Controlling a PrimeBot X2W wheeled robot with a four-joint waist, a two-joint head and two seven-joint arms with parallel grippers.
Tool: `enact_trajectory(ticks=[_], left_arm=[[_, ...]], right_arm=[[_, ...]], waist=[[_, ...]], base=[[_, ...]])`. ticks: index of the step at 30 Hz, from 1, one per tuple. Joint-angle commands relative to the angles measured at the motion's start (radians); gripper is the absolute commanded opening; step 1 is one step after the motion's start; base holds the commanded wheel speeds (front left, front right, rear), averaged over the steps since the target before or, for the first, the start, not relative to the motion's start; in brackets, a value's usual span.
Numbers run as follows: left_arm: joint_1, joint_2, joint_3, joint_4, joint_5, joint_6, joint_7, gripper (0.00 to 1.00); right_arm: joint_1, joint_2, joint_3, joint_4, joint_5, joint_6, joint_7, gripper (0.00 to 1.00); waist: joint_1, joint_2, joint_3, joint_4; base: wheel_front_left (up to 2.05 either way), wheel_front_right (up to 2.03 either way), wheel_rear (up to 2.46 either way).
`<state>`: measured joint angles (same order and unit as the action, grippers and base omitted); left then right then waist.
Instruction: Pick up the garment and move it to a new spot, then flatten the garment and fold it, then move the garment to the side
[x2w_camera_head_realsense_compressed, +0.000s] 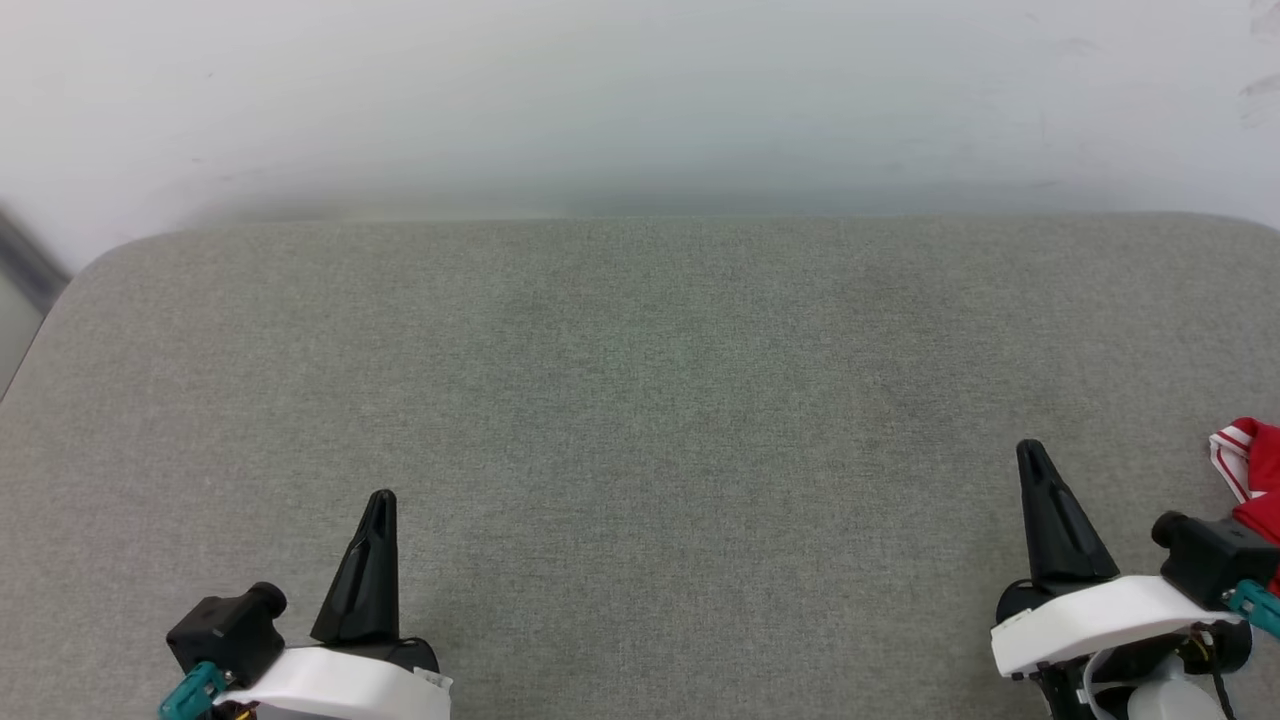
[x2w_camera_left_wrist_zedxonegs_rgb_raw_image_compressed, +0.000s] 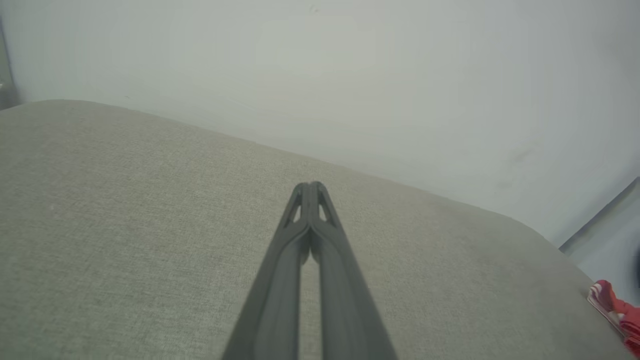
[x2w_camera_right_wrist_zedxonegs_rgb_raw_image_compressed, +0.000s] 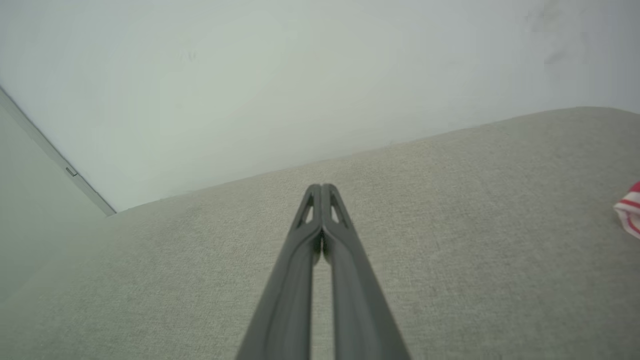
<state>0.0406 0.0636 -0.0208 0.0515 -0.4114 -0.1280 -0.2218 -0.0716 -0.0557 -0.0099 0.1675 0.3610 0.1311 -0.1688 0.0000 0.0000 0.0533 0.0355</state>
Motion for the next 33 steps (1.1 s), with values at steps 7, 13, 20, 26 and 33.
enact_trajectory(ticks=[7, 13, 20, 26, 33], left_arm=[[-0.038, 0.015, 0.008, 0.012, -0.146, 0.000, 0.028, 0.00], [-0.049, 0.018, 0.011, 0.030, -0.246, -0.001, 0.049, 0.00], [-0.062, 0.021, 0.016, 0.048, -0.353, -0.002, 0.072, 0.00], [-0.070, 0.023, 0.020, 0.060, -0.437, -0.002, 0.091, 0.00], [-0.079, 0.024, 0.026, 0.074, -0.529, -0.002, 0.113, 0.00]], right_arm=[[-0.017, 0.001, -0.014, -0.003, 0.146, 0.000, 0.031, 0.00], [-0.020, 0.001, -0.022, 0.003, 0.244, 0.000, 0.053, 0.00], [-0.023, 0.001, -0.030, 0.011, 0.350, 0.000, 0.077, 0.00], [-0.025, 0.002, -0.037, 0.017, 0.433, 0.000, 0.096, 0.00], [-0.027, 0.002, -0.045, 0.023, 0.525, 0.000, 0.117, 0.00]], waist=[[0.0000, 0.0000, -0.003, -0.002], [0.0000, 0.0000, -0.006, -0.004], [0.0000, 0.0000, -0.009, -0.006], [0.0000, 0.0000, -0.011, -0.008], [0.0000, 0.0000, -0.015, -0.010]], base=[[0.00, 0.00, 0.00], [0.00, 0.00, 0.00], [0.00, 0.00, 0.00], [0.00, 0.00, 0.00], [0.00, 0.00, 0.00]])
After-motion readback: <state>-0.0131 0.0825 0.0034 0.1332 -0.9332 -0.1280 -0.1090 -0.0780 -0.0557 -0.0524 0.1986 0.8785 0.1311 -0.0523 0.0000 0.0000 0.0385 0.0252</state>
